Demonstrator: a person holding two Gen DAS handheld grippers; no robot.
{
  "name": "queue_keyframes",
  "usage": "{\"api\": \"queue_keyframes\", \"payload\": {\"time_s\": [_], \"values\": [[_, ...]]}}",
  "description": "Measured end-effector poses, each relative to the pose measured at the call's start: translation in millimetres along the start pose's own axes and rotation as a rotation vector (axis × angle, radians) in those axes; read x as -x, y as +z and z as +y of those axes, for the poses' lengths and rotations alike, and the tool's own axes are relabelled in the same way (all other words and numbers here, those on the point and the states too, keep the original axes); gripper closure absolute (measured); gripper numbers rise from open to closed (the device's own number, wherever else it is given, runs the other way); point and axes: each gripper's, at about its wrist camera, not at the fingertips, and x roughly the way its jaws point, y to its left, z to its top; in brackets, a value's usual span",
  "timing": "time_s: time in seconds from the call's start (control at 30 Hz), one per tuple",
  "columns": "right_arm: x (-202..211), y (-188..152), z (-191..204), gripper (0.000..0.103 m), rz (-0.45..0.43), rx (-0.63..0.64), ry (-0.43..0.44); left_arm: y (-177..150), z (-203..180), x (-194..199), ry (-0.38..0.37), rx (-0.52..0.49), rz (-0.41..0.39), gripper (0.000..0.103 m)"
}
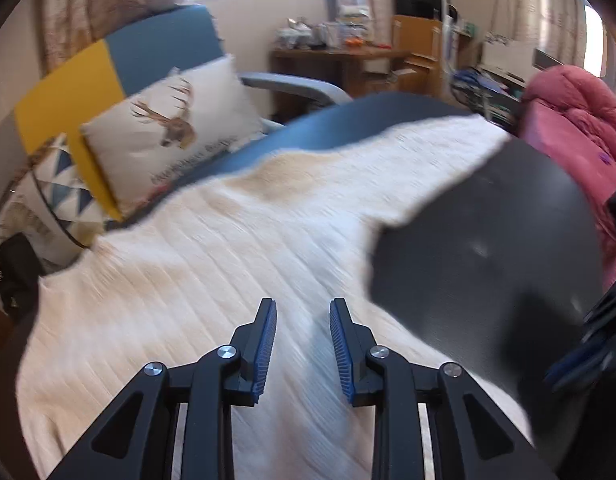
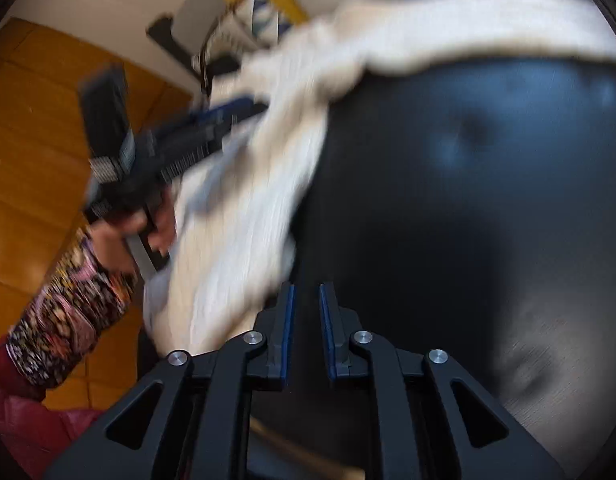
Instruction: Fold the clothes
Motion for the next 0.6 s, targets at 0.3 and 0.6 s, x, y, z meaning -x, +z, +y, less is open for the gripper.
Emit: {"api": "queue_keyframes", "payload": {"time_s": [0.3,0.6], "values": [[-33,-35,47,0.049,0.006,0.126,-0.049,8,28,-35,0.036,0.167,0.139,0.075],[-29,-53,33,0.049,-0.036,0.056,0.043,29,50,-53,-0.055,0.284,0.159,0.075]]}}
